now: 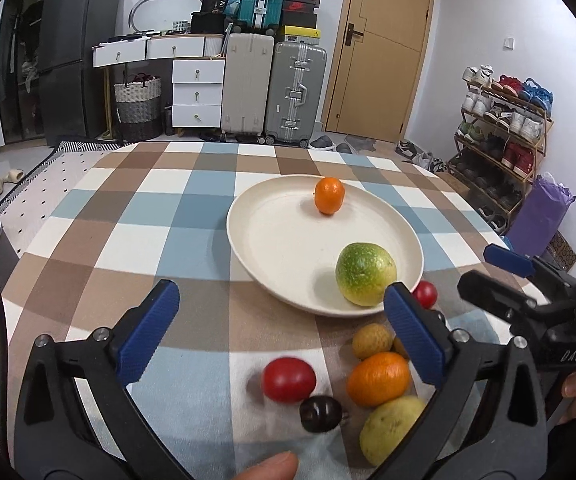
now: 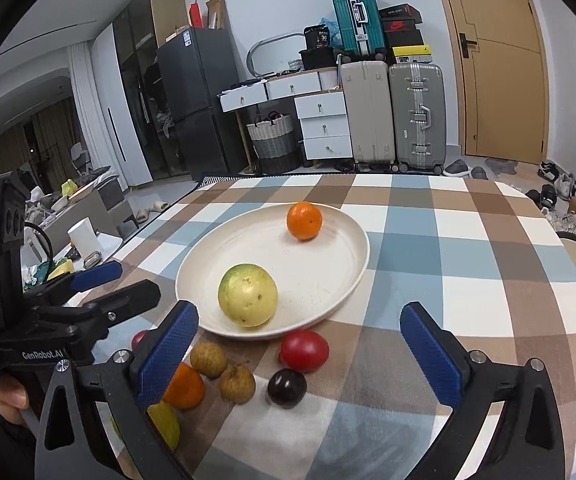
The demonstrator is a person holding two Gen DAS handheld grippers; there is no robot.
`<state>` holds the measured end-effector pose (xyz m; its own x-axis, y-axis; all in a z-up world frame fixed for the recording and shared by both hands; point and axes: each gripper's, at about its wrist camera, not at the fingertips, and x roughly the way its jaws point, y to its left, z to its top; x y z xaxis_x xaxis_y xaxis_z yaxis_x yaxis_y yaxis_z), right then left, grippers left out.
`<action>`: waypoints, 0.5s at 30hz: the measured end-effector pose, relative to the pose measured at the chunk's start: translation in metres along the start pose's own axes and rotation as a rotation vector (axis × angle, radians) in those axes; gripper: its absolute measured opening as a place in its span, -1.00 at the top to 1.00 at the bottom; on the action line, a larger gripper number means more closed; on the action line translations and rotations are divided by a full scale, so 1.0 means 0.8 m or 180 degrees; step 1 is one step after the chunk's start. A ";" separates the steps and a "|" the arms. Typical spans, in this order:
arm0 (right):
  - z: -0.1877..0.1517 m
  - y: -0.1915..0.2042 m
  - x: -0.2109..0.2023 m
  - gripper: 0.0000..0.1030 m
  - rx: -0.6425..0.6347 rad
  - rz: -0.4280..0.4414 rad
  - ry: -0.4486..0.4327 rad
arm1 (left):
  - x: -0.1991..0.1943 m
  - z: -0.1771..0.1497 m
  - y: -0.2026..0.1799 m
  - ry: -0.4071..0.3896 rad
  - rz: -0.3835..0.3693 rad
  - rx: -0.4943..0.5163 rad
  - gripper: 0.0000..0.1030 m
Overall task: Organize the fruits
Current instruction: 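Withdraw both open tools from the plate back toward the loose fruits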
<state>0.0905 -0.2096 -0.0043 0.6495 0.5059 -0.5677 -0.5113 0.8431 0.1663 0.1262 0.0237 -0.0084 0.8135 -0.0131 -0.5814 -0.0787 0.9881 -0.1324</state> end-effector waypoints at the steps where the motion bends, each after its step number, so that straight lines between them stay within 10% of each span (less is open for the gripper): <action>1: -0.002 -0.002 -0.003 -1.00 0.0027 0.0010 0.0005 | -0.004 -0.003 0.000 -0.0001 0.0009 0.0007 -0.98; 15: -0.013 -0.011 -0.024 -1.00 0.0129 0.0119 0.0126 | -0.056 -0.043 0.005 0.0020 -0.0006 -0.0061 -0.98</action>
<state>0.0767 -0.2285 -0.0028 0.6070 0.5303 -0.5918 -0.5112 0.8308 0.2201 0.0696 0.0230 -0.0107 0.8101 -0.0160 -0.5860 -0.0882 0.9849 -0.1489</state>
